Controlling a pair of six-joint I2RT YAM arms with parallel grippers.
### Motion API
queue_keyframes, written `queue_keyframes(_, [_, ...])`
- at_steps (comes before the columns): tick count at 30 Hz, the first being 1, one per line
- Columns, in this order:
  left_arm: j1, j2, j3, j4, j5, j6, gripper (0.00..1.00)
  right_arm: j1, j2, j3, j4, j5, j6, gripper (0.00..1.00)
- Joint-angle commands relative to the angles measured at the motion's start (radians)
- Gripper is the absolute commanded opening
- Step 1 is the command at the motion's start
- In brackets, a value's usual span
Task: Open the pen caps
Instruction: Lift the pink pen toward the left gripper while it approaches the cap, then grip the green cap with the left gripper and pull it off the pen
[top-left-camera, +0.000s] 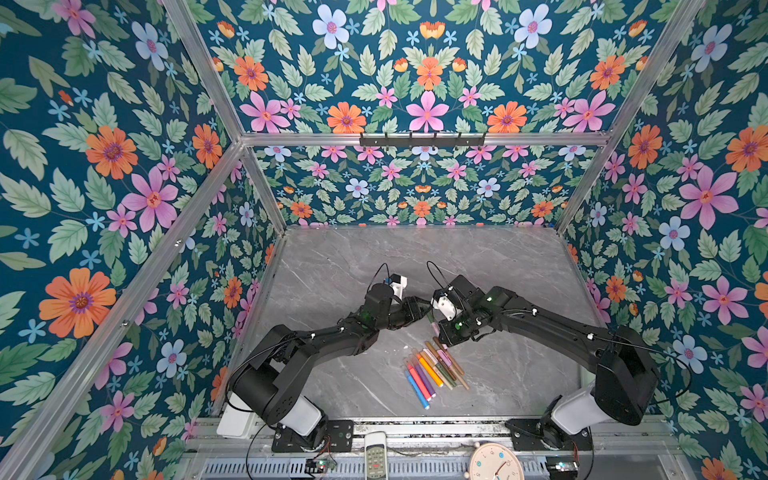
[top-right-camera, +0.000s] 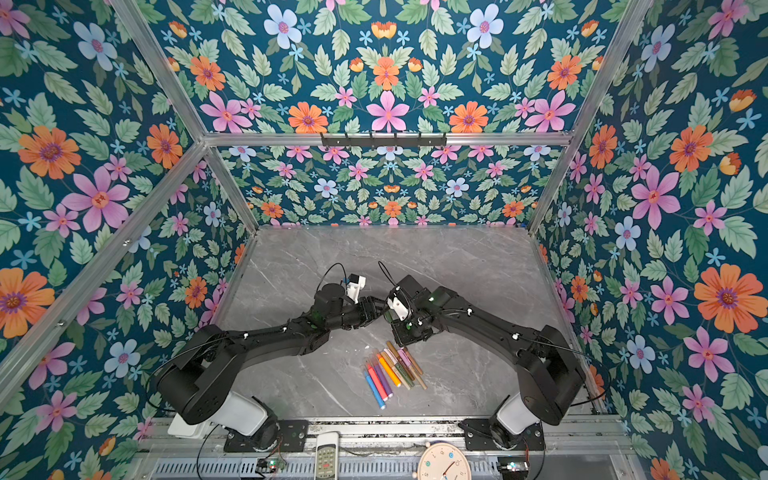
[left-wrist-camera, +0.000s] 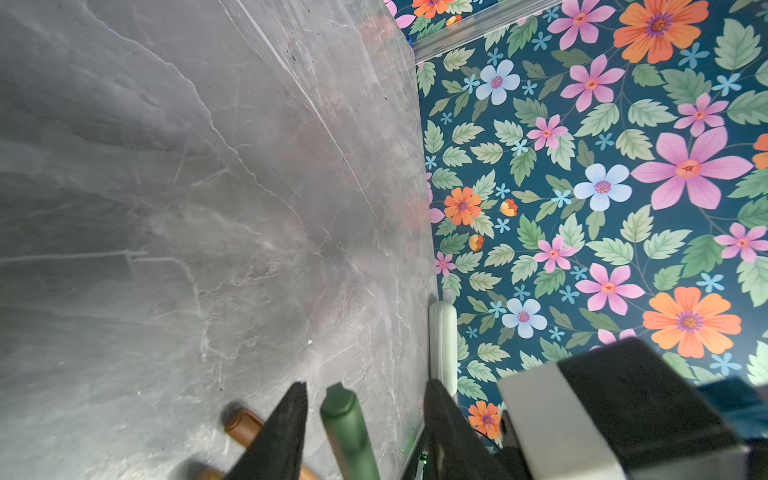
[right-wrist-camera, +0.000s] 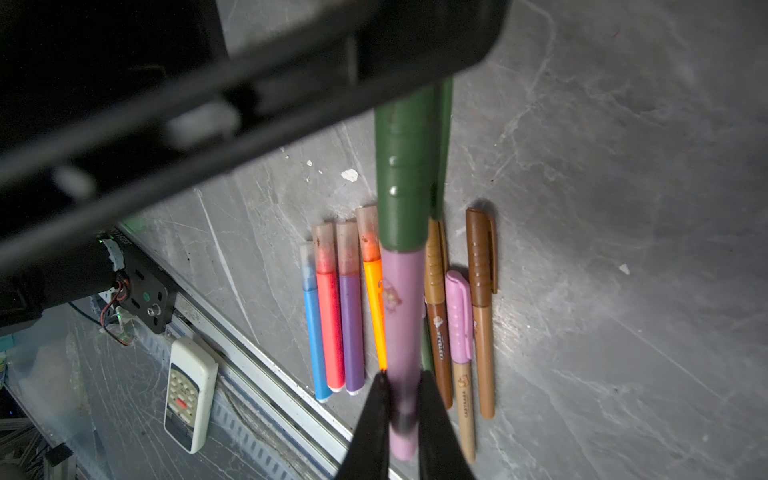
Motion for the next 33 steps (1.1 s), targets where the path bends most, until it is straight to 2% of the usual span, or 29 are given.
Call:
queue_keyframes(1, [-0.005,0.001,0.002,0.064,0.019,-0.021,0.4,0.0,-0.002,0.007,0.007,0.018,0.004,0.12])
queue_keyframes(7, [-0.012,0.002,0.01,0.067,0.023,-0.025,0.41,-0.004,-0.002,0.033,-0.001,0.024,0.002,0.12])
queue_keyframes(10, [-0.012,0.007,0.014,0.066,0.031,-0.024,0.35,-0.005,0.0,0.036,0.002,0.026,0.005,0.12])
queue_keyframes(11, [-0.012,0.01,0.017,0.067,0.035,-0.024,0.3,-0.005,0.0,0.038,0.003,0.025,0.006,0.12])
queue_keyframes(13, [-0.012,0.02,0.021,0.068,0.046,-0.021,0.0,-0.005,0.001,0.039,0.006,0.023,0.009,0.12])
queue_keyframes(16, [-0.012,0.032,0.024,0.085,0.062,-0.029,0.0,-0.008,-0.003,0.041,0.01,0.033,0.011,0.14])
queue_keyframes(18, [-0.012,0.032,0.026,0.1,0.062,-0.037,0.0,-0.011,-0.005,0.043,0.016,0.036,0.018,0.3])
queue_keyframes(20, [-0.012,0.033,0.035,0.1,0.068,-0.037,0.0,-0.014,-0.01,0.045,0.026,0.035,0.029,0.39])
queue_keyframes(25, [-0.012,0.025,0.042,0.103,0.07,-0.043,0.0,-0.031,-0.006,0.037,0.061,0.019,0.055,0.39])
queue_keyframes(30, [-0.012,0.012,0.022,0.163,0.065,-0.095,0.0,-0.052,-0.003,0.006,0.1,-0.018,0.085,0.32])
queue_keyframes(31, [-0.012,0.01,0.016,0.182,0.061,-0.111,0.0,-0.052,-0.005,0.002,0.104,-0.02,0.087,0.24])
queue_keyframes(33, [-0.009,0.01,0.011,0.2,0.056,-0.128,0.0,-0.052,-0.011,-0.007,0.104,-0.028,0.088,0.0])
